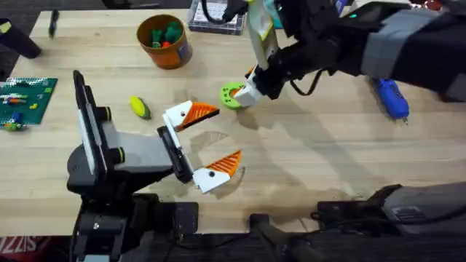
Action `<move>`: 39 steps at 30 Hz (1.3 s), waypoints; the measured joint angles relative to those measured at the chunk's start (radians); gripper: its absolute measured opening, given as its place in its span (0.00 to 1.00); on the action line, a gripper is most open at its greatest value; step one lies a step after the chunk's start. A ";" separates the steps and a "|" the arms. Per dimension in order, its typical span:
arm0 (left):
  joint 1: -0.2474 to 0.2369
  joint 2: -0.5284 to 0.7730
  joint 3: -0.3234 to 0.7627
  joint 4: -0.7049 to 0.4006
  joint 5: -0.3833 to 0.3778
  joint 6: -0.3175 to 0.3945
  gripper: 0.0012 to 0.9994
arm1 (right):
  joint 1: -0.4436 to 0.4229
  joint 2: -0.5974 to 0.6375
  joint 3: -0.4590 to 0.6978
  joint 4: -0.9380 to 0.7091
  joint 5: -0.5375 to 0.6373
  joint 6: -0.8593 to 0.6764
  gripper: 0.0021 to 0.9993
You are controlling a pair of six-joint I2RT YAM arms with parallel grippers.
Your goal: Pick up the gripper from the table and insert it into the empty holder that is missing its gripper. Then pick up a screw, insert it into the mounting hole, and use the screwdriver to tighten it. Finally, clean up the table by picking up the vegetable and placing it into the bucket.
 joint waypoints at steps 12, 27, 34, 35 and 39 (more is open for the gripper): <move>0.000 0.000 0.000 0.000 0.000 0.000 1.00 | 0.000 0.146 0.000 0.039 0.065 -0.005 0.61; 0.000 0.000 0.000 0.000 0.000 0.000 1.00 | 0.000 0.159 0.000 0.111 0.073 -0.007 0.48; 0.000 0.000 0.000 0.000 0.000 0.000 1.00 | 0.000 0.202 0.000 0.118 0.076 -0.007 0.48; 0.000 0.000 0.000 0.000 0.000 0.000 1.00 | 0.000 0.202 0.000 0.120 0.076 -0.007 0.48; 0.000 0.000 0.000 0.000 0.000 0.000 1.00 | 0.000 0.202 0.000 0.122 0.077 -0.007 0.43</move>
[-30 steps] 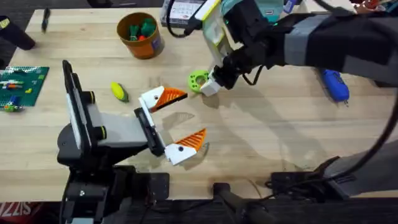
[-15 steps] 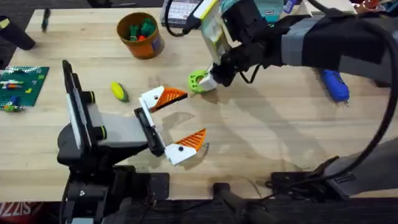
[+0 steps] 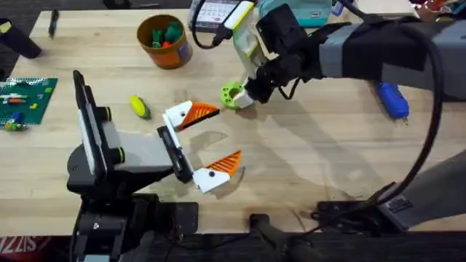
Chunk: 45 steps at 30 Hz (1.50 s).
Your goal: Pick up the gripper from the table and insert it into the empty holder that is missing its gripper. Then pick up a screw, insert it into the mounting hole, and use the screwdriver to tighten it. Finally, clean up the table by picking up the vegetable and placing it into the bucket.
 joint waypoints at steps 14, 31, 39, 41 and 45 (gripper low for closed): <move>0.000 0.000 0.000 0.000 0.000 0.000 1.00 | 0.000 0.000 0.000 0.004 0.043 0.000 0.15; 0.000 0.000 0.000 0.000 0.000 0.000 1.00 | 0.000 0.000 0.000 0.013 0.060 0.000 0.00; 0.000 0.000 0.000 0.000 0.000 0.000 1.00 | 0.000 0.000 0.000 0.015 0.060 0.000 0.00; 0.000 0.000 0.000 0.000 0.000 0.001 1.00 | 0.000 -0.003 0.000 0.013 0.060 0.000 0.00; 0.000 0.000 0.000 0.000 0.000 0.001 1.00 | 0.000 -0.044 0.000 0.005 0.064 0.000 0.00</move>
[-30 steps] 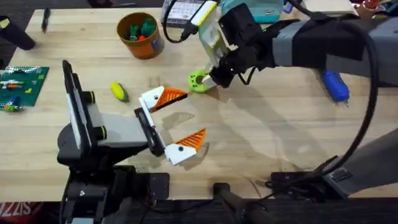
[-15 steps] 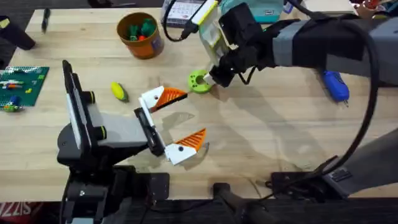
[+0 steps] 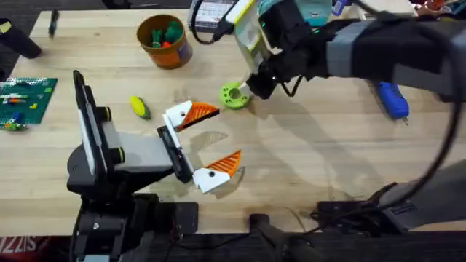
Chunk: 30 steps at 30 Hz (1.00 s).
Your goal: Pick up the gripper from the table and insert it into the empty holder that is missing its gripper. Then pick up a screw, insert it into the mounting hole, and use the screwdriver to tighten it. Finally, clean up the table by picking up the vegetable and placing it into the bucket.
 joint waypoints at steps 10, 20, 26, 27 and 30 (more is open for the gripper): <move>0.000 0.000 0.000 0.000 0.000 0.000 1.00 | 0.000 -0.149 0.008 -0.015 0.003 0.024 0.00; 0.000 0.000 0.000 0.000 0.000 0.001 1.00 | 0.034 -0.321 0.063 -0.156 0.003 0.125 0.00; 0.000 0.000 0.000 0.000 0.000 0.002 1.00 | 0.146 -0.380 0.168 -0.206 0.003 0.171 0.00; 0.000 0.000 0.000 0.000 0.000 0.002 1.00 | 0.167 -0.383 0.182 -0.211 0.003 0.176 0.00; 0.000 0.000 0.000 0.000 0.000 0.002 1.00 | 0.241 -0.384 0.225 -0.233 0.003 0.185 0.00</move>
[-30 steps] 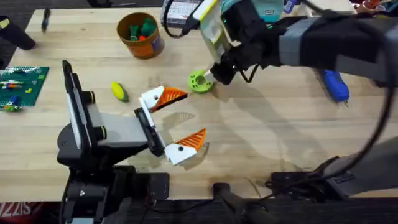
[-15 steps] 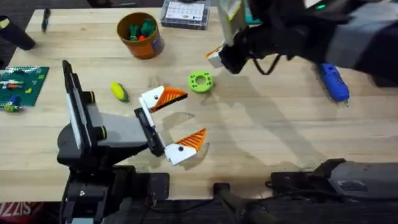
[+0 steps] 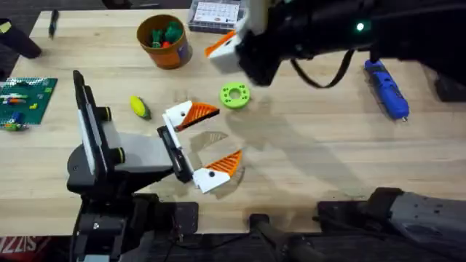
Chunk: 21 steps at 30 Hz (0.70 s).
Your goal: Pick up the gripper from the table and insert it into the empty holder that is missing its gripper. Then pick up a screw, insert it into the mounting hole, and use the screwdriver to tighten it. Finally, clean up the table by picking up the vegetable and placing it into the bucket.
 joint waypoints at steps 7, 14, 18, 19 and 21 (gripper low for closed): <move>0.000 0.000 0.000 0.000 0.000 0.000 1.00 | 0.147 0.001 0.010 -0.008 0.000 0.007 0.00; 0.000 0.000 0.000 0.000 0.000 0.000 1.00 | 0.219 0.003 0.010 -0.008 0.000 0.012 0.00; 0.000 0.000 0.000 0.000 0.000 0.000 1.00 | 0.236 0.022 0.011 -0.008 0.000 0.012 0.00; 0.000 0.000 0.000 0.000 0.000 0.000 1.00 | 0.237 0.031 0.011 -0.008 0.000 0.012 0.00; 0.000 0.000 0.000 0.000 0.000 0.000 1.00 | 0.239 0.049 0.010 -0.008 0.000 0.015 0.00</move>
